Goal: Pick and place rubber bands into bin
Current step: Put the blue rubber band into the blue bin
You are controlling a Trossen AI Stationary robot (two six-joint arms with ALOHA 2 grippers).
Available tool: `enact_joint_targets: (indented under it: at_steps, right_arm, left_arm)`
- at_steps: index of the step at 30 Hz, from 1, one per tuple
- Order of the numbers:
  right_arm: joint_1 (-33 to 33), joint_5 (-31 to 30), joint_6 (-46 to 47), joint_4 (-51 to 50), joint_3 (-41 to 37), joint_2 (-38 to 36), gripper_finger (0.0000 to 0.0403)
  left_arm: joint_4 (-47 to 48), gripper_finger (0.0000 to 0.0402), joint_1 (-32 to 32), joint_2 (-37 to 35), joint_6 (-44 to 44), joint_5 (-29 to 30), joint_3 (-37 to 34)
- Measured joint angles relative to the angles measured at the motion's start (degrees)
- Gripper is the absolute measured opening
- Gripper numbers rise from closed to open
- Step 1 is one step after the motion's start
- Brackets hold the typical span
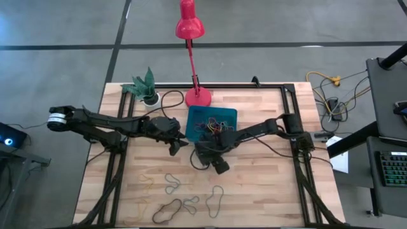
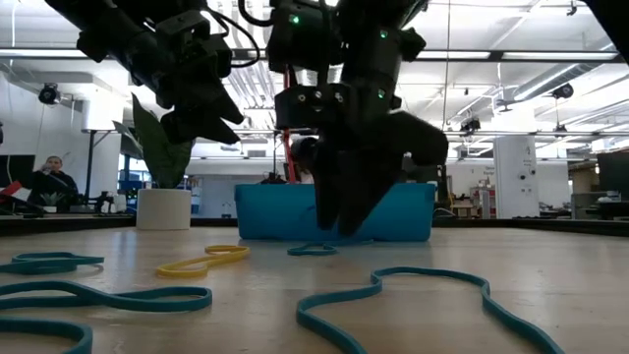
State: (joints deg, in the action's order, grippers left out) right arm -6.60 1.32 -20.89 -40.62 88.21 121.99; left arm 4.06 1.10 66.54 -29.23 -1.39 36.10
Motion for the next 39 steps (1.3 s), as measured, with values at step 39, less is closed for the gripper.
enact_joint_targets:
  at_steps: [39]
  right_arm:
    - [-0.95, -4.28, 5.48, -3.85, -1.74, -0.29, 0.0008]
  left_arm:
    - [1.39, 0.0183, 0.00, 0.00, 0.14, 0.04, 0.00]
